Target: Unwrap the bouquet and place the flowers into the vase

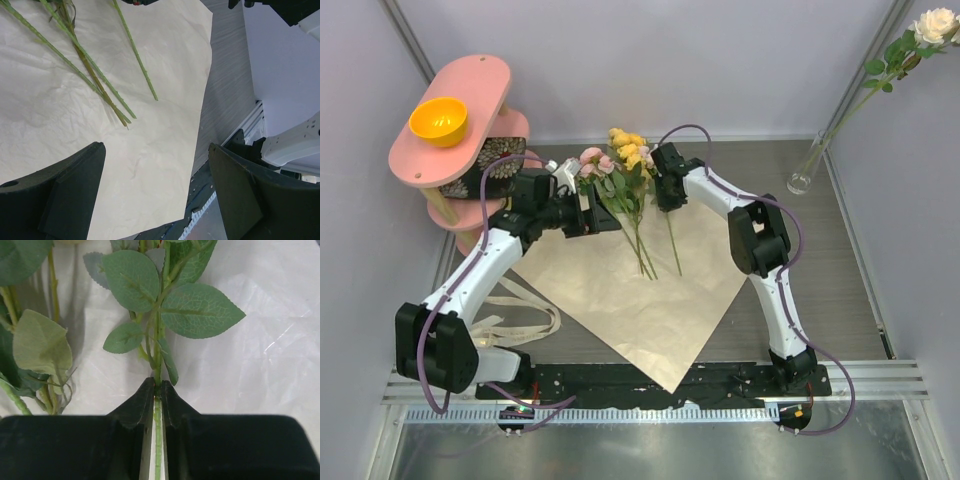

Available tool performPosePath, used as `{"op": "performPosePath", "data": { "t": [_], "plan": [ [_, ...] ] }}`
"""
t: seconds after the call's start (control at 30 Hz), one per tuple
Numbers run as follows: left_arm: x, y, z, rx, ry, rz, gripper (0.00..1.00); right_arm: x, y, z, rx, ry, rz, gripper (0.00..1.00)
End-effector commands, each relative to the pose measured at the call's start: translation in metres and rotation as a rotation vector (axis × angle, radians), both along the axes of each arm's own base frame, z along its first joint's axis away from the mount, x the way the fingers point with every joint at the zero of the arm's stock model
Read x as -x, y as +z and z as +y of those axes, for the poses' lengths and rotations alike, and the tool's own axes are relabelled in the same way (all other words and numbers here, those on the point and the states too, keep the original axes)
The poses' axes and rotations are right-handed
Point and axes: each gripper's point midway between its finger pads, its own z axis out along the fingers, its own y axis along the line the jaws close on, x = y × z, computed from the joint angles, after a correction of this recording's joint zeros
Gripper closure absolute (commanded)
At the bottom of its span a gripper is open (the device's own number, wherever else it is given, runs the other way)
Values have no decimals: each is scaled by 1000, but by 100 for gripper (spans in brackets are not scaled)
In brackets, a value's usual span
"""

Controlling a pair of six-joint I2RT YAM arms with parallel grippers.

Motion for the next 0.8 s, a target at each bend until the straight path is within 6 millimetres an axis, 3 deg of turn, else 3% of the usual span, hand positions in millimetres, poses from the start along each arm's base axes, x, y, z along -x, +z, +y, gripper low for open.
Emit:
{"op": "performPosePath", "data": {
  "t": [0.0,0.07,0.1,0.13,0.23,0.4,0.43,0.47,0.5,0.53,0.57,0.6,0.63,0.7,0.73,0.77],
  "plan": [
    [3,7,-9,9,-54,-24,12,-6,14,14,-75,4,-29,88],
    [3,6,-9,1,-53,-24,12,-6,20,9,-62,-9,-47,94],
    [3,5,-9,-2,-54,-21,12,-8,38,6,-68,-17,-83,96],
    [3,5,-10,-1,-57,-23,12,-6,40,1,-57,-24,-90,99],
    [4,5,-10,-1,-58,-18,12,0,72,-12,-72,-57,-154,99],
    [10,11,-18,51,-104,-4,12,11,125,-10,-269,-95,-305,99],
    [12,13,-20,68,-117,-1,13,27,108,-12,-291,-96,-279,99],
    [12,17,-24,97,-130,-4,13,23,145,-5,-393,-89,-388,99],
    [16,19,-28,124,-157,6,13,30,152,3,-477,-96,-391,99],
    [18,19,-29,138,-167,12,14,45,137,4,-518,-93,-360,99],
    [18,22,-31,152,-177,4,14,42,169,12,-630,-84,-452,99],
    [21,23,-34,171,-192,16,15,50,173,21,-709,-102,-441,99],
    [22,23,-35,179,-201,19,16,62,162,25,-751,-97,-413,99],
    [24,26,-39,199,-217,19,16,70,186,42,-869,-61,-477,99],
    [27,24,-43,205,-235,28,16,83,180,52,-903,-63,-461,99],
    [28,23,-45,206,-244,35,16,86,196,58,-955,-44,-516,99]
  ]
}}
